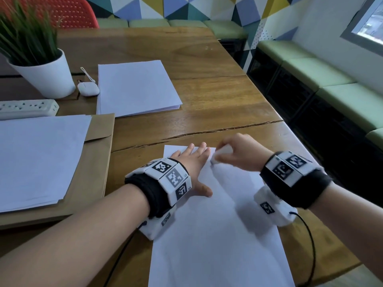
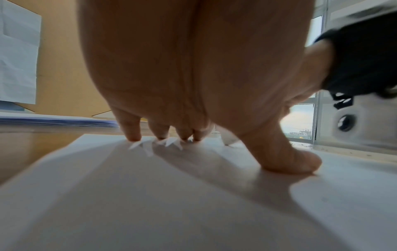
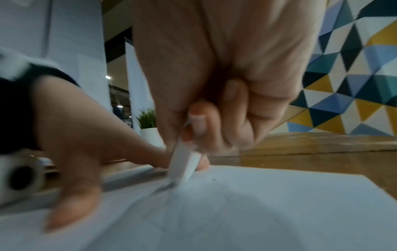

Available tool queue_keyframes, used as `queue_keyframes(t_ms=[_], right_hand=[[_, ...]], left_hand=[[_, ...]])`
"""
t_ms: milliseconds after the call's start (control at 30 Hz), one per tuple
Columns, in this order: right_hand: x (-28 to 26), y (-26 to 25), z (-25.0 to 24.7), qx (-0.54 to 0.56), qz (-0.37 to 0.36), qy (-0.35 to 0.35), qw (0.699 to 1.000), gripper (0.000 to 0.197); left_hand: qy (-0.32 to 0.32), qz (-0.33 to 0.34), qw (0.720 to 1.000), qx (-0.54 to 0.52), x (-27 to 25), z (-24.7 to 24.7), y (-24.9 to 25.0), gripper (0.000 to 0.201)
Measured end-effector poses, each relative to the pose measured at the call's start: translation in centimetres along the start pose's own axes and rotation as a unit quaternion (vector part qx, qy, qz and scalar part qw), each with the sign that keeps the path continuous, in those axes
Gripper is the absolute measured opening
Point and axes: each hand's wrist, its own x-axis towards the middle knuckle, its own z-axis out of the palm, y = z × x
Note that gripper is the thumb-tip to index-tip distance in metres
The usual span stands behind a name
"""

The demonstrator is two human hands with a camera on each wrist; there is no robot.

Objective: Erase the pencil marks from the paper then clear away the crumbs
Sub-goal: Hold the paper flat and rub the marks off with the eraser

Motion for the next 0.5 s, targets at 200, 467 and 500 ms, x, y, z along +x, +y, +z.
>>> queue_keyframes(t_ms=[200, 467, 500], right_hand=[[0.4, -0.1, -0.8, 0.011, 0.031, -0.06, 0.998, 0.018], [-0.6, -0.6, -0.3, 0.015, 0.04, -0.11, 0.993, 0.012], [0.2, -0.5, -0.4, 0.019, 0.042, -0.073, 0.996, 0.013]], left_hand=[[-0.01, -0.003, 1.0, 0.004, 0.2, -0.1, 0.0, 0.112], [-0.017, -0.005, 1.0, 0.005, 0.1, -0.1, 0.0, 0.113], [-0.014, -0.004, 1.0, 0.005, 0.1, -0.1, -0.1, 0.113]])
